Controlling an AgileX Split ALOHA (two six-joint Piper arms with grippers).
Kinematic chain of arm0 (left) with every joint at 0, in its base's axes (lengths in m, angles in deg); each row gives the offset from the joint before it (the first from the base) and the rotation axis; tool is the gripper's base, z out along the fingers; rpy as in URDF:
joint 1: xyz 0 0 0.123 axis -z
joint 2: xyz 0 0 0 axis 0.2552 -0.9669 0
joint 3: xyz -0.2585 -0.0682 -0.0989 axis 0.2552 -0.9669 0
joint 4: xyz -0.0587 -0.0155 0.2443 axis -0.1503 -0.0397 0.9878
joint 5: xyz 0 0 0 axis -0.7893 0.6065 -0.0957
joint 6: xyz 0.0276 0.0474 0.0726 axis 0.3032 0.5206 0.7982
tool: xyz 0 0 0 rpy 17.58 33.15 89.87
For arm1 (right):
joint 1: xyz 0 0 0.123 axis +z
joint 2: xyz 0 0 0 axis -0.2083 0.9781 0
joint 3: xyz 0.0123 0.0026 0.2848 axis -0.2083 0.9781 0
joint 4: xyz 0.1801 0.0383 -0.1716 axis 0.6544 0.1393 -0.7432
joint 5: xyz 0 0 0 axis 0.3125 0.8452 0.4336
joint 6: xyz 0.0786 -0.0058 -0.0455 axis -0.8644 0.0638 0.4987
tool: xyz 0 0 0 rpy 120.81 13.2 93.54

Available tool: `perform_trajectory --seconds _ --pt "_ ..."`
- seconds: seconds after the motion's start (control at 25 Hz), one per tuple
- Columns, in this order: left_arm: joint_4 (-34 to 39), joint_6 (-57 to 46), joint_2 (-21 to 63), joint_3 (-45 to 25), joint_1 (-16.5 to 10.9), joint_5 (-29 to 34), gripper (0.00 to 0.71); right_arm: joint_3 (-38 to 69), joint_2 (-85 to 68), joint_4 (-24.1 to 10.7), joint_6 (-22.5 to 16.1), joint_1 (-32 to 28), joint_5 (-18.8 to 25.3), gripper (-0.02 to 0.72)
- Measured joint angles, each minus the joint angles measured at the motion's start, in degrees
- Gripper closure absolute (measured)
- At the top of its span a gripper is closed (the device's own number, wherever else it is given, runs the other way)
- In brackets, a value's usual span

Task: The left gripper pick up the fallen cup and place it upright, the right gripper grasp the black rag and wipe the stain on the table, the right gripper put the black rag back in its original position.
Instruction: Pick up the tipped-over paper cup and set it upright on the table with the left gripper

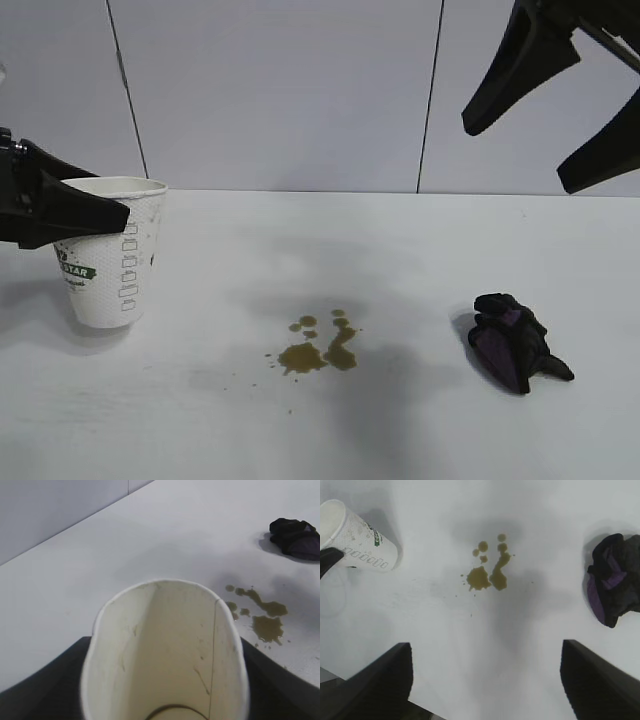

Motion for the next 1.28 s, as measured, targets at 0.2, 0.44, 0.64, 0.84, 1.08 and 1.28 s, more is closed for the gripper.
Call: perform_trajectory --seconds 0.2,0.44,0.64,0.84,1.08,1.28 --pt "-0.1 9.7 0.0 0.0 0.0 -2.4 0.2 0.0 0.0 0.0 0.0 0.0 -1.5 0.148" --pt "-0.1 16.1 -1.9 0.1 0.8 1.1 0.2 0.0 0.0 0.0 0.0 0.0 -2.4 0.148" --pt "-0.2 17.2 -5.9 0.6 0.8 6.4 0.201 0.0 0.0 0.0 0.0 0.0 -2.9 0.148" --pt "-0.2 13.8 -7.3 0.6 0.8 7.8 0.139 0.0 0.0 0.0 0.0 0.0 -3.0 0.148" --pt "-0.2 11.8 -7.4 0.6 0.8 7.8 0.032 0.0 0.0 0.0 0.0 0.0 -3.2 0.148" --pt "-0.2 11.8 -7.4 0.6 0.8 7.8 0.023 0.0 0.0 0.0 0.0 0.0 -3.2 0.148"
